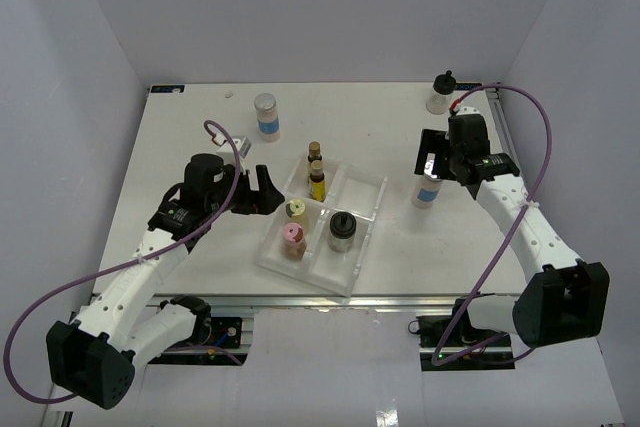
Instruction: Organize the condiment bottles
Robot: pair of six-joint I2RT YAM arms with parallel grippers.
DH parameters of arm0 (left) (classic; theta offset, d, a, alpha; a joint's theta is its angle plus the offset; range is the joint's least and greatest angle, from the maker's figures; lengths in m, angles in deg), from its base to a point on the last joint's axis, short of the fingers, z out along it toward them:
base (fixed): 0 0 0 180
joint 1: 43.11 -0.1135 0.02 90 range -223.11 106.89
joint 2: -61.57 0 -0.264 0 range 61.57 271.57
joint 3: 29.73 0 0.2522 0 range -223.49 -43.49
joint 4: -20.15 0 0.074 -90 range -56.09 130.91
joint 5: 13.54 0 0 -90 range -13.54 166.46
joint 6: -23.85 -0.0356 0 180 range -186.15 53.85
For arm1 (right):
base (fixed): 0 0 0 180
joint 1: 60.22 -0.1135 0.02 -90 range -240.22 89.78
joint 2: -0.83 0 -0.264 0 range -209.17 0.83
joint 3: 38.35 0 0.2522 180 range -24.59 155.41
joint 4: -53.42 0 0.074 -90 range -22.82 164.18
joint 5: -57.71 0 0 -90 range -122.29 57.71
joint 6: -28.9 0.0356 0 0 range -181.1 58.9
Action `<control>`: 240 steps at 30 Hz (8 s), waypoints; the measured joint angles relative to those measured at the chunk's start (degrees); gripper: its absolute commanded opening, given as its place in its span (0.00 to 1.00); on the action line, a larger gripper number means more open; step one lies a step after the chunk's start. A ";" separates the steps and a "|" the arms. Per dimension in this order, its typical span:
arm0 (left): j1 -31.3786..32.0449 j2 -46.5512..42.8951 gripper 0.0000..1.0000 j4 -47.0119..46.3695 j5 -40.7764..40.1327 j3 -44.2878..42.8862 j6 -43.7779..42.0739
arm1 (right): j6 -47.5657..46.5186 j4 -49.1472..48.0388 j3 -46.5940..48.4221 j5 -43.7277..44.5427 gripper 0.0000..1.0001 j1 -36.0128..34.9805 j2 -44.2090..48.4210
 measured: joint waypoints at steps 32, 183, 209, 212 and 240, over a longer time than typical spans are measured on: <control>0.00 -0.43 0.98 1.43 -7.32 0.79 -1.02 | -3.17 -2.72 -1.76 1.15 0.08 -0.26 -7.77; -6.30 69.58 0.00 9.42 -21.12 -69.81 -10.13 | -8.84 -6.35 0.09 8.30 0.93 -32.63 23.91; 16.85 62.78 0.00 16.40 -13.59 -78.42 -14.30 | -8.75 -6.42 -0.88 9.13 0.93 -32.63 26.75; 19.59 62.76 0.00 16.90 -14.12 -78.05 -13.98 | -8.75 -6.43 -0.88 9.12 0.93 -32.63 27.24; 25.79 59.68 0.06 11.22 -18.66 -60.56 -10.64 | -8.77 -7.21 -1.91 9.29 0.93 -32.63 27.55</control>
